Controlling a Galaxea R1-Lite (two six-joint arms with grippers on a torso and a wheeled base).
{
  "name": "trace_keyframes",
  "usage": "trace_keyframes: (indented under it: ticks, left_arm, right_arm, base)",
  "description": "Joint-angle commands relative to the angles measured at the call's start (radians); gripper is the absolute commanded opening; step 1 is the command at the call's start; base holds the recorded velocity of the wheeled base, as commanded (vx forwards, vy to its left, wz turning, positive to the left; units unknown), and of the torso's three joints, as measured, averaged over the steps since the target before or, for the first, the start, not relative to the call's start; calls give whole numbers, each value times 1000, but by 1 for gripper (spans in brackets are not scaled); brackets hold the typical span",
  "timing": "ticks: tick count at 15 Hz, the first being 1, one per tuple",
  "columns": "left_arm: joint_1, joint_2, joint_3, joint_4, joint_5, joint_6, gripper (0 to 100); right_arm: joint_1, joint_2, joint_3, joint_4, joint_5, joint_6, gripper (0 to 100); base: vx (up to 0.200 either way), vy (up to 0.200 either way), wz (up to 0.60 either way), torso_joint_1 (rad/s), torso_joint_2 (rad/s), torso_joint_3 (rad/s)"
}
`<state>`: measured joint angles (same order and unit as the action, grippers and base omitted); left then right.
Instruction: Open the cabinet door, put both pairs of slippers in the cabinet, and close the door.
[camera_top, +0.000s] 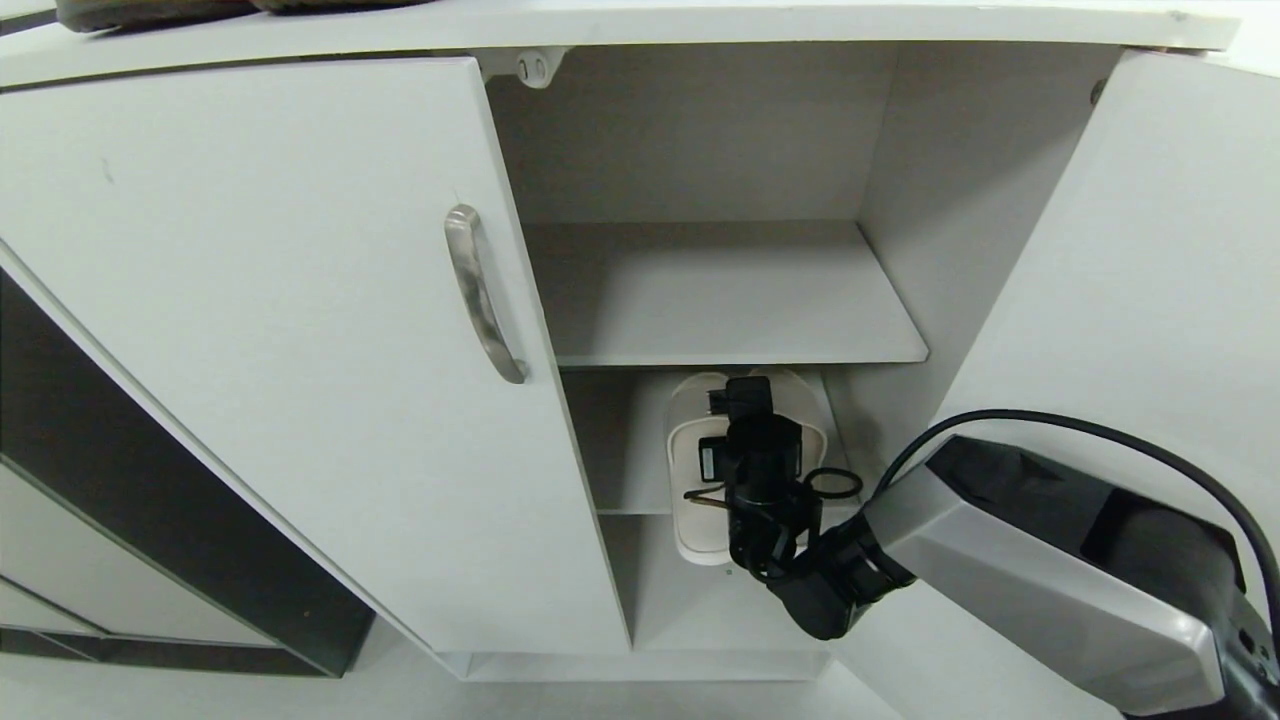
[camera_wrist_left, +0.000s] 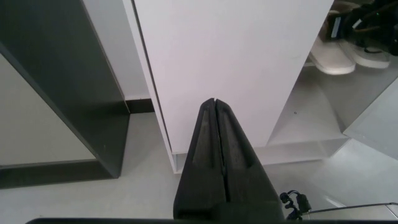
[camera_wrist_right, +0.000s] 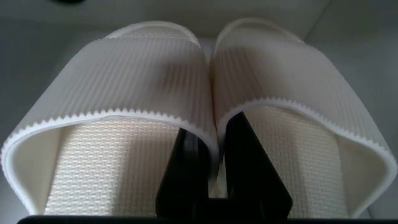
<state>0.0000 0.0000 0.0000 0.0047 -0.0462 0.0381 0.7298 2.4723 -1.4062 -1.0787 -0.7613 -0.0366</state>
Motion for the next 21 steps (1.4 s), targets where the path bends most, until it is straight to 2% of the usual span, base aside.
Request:
trace_keyframes:
  ticks: [1, 4, 15, 16, 21]
  left_arm:
    - [0, 2, 0, 0, 0, 0, 0]
    - [0, 2, 0, 0, 0, -1, 0]
    - [0, 2, 0, 0, 2, -7, 0]
    - [0, 2, 0, 0, 2, -7, 0]
    - [0, 2, 0, 0, 2, -7, 0]
  right_arm:
    - [-13, 20, -65, 23, 0, 1, 0]
    - [-15, 37, -108, 34, 0, 1, 0]
    - [-15, 66, -112, 43, 0, 1, 0]
    - [-15, 66, -112, 43, 0, 1, 100]
    - [-7, 53, -70, 13, -3, 3, 100]
  base:
    - [0, 0, 0, 0, 0, 0]
    - [0, 0, 0, 0, 0, 0]
    - [0, 0, 0, 0, 0, 0]
    - [0, 0, 0, 0, 0, 0]
    - [0, 0, 0, 0, 0, 0]
